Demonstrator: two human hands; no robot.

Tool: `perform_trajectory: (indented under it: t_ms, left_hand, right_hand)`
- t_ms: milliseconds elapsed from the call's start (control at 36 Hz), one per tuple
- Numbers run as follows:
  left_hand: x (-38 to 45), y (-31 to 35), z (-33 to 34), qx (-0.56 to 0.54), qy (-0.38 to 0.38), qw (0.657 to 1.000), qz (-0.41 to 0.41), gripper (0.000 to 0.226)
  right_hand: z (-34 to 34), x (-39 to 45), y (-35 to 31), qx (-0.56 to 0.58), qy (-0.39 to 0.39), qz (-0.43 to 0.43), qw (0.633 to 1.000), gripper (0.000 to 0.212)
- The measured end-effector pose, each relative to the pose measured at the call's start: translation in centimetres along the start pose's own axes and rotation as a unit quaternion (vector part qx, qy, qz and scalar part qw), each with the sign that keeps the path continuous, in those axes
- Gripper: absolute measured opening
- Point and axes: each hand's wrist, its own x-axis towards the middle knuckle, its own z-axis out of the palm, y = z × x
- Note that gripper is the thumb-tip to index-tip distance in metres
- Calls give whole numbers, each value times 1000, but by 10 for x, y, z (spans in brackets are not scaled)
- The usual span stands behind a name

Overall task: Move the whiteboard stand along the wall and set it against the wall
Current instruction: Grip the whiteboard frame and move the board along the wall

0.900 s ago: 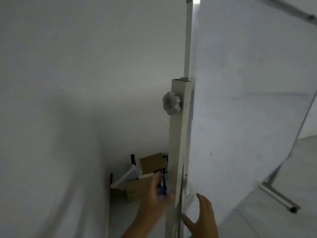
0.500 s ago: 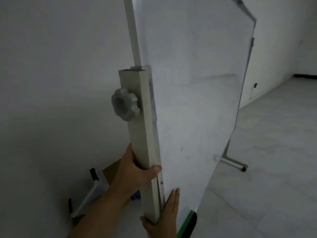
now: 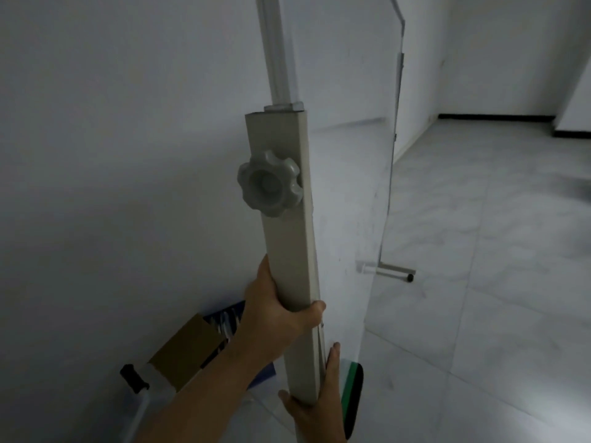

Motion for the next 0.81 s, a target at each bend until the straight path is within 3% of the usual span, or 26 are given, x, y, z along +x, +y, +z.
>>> perform_trajectory:
  t_ms: [222,583,806]
  left_hand:
    - [54,-14,-4,2,-41,999,27,56]
    - [167,-55,-17,3,-99,993,66,50]
    - [226,-73,-5,-1,-147,985,93,55]
  right_hand:
    - [6,53,-3,11,40,5,999,125]
    - [21,153,-25,33,89,11,995,111]
    - [8,203,-35,-62,122,45,990,103]
